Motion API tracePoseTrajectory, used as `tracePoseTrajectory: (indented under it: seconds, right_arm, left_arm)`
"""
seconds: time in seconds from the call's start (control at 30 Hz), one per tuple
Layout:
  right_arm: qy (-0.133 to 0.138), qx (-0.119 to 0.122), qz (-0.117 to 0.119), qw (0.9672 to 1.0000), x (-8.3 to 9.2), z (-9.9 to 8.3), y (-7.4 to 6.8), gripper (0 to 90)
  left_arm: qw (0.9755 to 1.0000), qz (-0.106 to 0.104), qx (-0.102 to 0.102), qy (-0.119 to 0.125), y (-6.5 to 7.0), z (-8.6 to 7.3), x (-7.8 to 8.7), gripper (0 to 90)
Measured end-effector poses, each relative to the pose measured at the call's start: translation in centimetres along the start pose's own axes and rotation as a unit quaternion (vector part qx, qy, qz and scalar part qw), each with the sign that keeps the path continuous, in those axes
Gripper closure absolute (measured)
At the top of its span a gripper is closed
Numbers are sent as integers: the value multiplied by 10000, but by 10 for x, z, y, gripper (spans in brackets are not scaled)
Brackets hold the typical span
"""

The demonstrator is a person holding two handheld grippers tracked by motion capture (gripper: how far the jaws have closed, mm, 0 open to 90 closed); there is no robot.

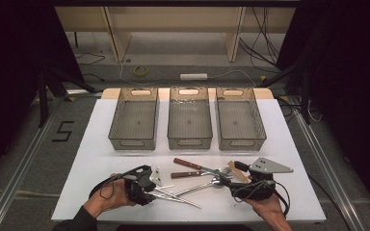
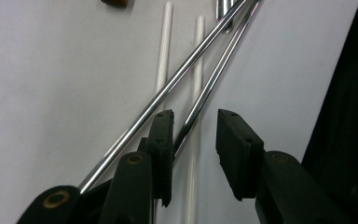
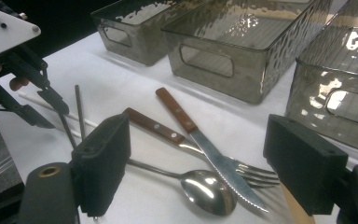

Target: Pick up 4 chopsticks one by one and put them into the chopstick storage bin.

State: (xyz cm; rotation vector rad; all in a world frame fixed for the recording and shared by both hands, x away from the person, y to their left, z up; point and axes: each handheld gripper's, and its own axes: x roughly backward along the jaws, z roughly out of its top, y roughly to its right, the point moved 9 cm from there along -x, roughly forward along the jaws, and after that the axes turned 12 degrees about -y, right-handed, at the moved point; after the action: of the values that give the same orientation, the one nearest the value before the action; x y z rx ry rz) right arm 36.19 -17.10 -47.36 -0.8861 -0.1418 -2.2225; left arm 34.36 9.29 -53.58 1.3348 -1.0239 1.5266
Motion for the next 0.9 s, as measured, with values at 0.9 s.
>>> tracePoseTrajectory:
  seconds: [0.9]
  right_arm:
    - [-74, -65, 115, 9999, -3, -2, 0, 246]
  left_arm:
    - [9971, 104, -700, -285, 8, -3, -13, 790]
